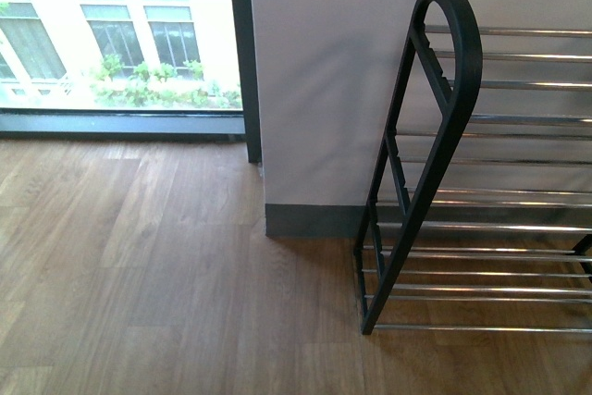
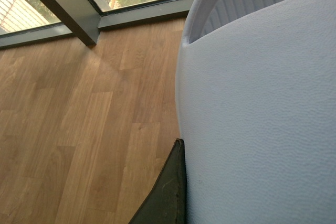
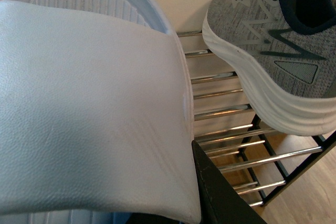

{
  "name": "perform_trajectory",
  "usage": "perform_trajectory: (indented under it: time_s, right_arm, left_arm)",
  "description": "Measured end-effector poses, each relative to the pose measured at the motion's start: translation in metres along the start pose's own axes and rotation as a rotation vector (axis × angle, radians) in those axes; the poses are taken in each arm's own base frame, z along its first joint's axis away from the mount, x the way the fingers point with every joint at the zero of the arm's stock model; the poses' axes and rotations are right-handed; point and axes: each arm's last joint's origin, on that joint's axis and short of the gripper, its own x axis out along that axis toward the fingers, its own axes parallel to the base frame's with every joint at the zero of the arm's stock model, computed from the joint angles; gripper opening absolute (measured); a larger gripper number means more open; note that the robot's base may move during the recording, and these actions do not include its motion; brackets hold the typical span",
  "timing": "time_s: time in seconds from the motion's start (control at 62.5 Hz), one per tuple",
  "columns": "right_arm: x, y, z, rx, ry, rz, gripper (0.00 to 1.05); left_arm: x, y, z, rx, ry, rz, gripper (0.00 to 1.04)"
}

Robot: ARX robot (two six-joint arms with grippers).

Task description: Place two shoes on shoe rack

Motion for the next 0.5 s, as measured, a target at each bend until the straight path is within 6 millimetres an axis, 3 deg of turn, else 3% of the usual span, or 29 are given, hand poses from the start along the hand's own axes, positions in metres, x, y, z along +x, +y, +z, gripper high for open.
perform_trajectory:
  time_s: [0.288, 0.496]
  right_arm:
    - [0.063, 0.010, 0.037, -0.067, 0.121, 0.009, 0.01]
    - [0.109, 0.019, 0.045, -0.095, 0.204, 0.007, 0.01]
  left_arm:
    - [0.000, 0.000, 0.000, 0.000, 0.000, 0.000, 0.02]
    - [0.000, 0.000, 0.000, 0.000, 0.000, 0.000, 0.02]
